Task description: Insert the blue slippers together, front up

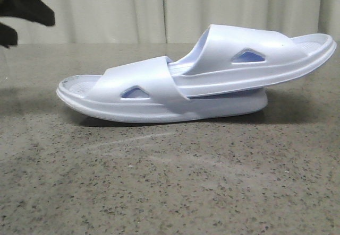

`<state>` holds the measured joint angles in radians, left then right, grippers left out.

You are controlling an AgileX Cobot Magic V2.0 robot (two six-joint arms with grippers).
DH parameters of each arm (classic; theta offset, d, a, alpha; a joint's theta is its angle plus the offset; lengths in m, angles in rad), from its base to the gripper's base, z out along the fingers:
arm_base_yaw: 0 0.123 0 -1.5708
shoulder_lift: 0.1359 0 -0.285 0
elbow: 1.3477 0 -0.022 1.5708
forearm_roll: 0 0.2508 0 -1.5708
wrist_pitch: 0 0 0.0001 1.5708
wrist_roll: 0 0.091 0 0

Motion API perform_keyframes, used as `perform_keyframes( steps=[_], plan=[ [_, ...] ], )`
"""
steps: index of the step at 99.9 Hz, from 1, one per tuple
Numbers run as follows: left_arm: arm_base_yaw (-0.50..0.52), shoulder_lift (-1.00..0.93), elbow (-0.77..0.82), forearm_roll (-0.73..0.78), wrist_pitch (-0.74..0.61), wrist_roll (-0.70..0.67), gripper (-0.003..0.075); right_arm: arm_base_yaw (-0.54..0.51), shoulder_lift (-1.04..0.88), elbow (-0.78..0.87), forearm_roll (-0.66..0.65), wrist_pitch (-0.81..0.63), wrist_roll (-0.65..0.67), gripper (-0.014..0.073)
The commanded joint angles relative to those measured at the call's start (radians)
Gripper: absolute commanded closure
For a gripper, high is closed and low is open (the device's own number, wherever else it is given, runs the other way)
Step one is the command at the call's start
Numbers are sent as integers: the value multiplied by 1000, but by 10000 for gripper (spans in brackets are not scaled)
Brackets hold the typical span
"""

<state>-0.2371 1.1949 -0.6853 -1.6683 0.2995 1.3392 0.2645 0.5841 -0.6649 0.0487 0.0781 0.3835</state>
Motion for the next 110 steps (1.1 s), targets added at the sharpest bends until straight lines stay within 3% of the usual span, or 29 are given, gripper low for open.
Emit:
perform_keyframes(
  steps=[1, 30, 44, 77, 110],
  plan=[
    [-5, -117, -32, -70, -22, 132, 274, -9, -1, -35, -81, -38, -7, 126],
    [-5, -446, -30, -23, -228, 210, 274, -9, -1, -35, -444, 83, -7, 126],
    [-5, -555, 4, 16, -242, 210, 274, -9, -1, -35, -551, 150, -7, 126],
    [-5, -745, 215, 15, -300, 210, 274, -9, -121, 28, -629, 143, -7, 130],
    [-5, -875, 392, -25, -300, 206, 274, -9, -387, 148, -630, 309, 1, 130]
  ],
)
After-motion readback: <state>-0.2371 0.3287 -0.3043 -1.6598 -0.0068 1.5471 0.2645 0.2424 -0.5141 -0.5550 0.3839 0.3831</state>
